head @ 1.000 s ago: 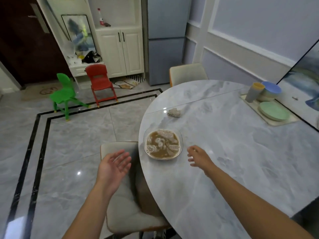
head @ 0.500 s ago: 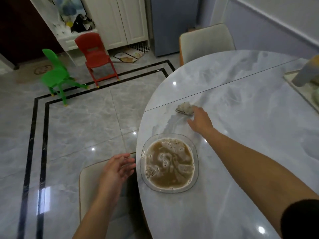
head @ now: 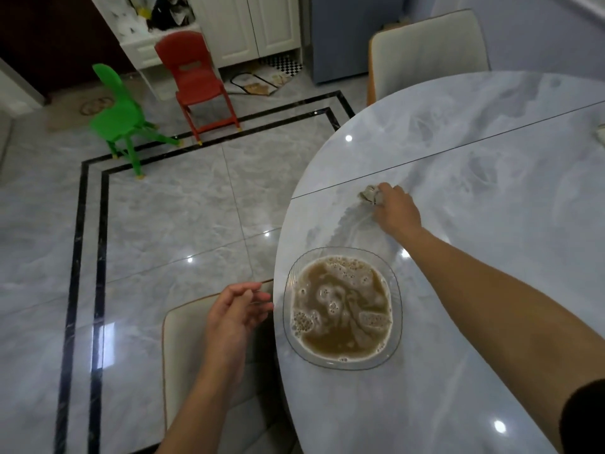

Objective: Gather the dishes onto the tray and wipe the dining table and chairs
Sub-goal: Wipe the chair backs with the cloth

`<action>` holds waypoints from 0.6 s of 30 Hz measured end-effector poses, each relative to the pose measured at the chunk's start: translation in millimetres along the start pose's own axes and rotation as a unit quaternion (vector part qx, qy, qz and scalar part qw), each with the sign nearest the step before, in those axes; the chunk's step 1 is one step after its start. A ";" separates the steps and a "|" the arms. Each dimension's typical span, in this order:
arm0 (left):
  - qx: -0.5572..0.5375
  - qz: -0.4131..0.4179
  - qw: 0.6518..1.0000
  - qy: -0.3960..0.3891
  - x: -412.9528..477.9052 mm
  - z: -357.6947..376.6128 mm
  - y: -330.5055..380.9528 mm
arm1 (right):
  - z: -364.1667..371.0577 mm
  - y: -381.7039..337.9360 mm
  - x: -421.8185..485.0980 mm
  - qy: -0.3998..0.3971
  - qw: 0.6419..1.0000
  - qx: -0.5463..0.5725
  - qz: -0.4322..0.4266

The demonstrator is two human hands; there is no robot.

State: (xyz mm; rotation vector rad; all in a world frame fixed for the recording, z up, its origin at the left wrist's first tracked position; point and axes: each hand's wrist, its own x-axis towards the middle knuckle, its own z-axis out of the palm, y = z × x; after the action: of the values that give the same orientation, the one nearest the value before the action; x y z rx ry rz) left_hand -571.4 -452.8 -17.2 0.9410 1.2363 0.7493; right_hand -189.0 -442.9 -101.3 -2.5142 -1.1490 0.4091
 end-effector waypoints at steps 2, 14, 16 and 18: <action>0.008 0.026 1.000 0.002 -5.5 -10.1 6.0 | -9.5 -7.8 -16.6 -0.001 0.999 0.050 0.006; 0.199 0.145 0.966 0.074 1.2 -132.3 47.1 | -53.4 -158.2 -218.0 -0.154 0.935 0.318 0.032; 0.244 0.131 0.957 0.082 9.9 -148.4 43.1 | -32.9 -186.7 -246.0 -0.166 0.921 0.350 0.039; 0.255 0.081 0.962 0.060 17.0 -164.0 37.0 | -0.8 -221.1 -271.0 -0.169 0.925 0.338 0.035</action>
State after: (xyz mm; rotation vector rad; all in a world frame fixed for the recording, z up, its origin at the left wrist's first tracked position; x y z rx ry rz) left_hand -728.3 -392.1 -1.9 1.4490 1.5072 0.6304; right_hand -507.2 -515.7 24.3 -1.9130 -0.8237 1.0845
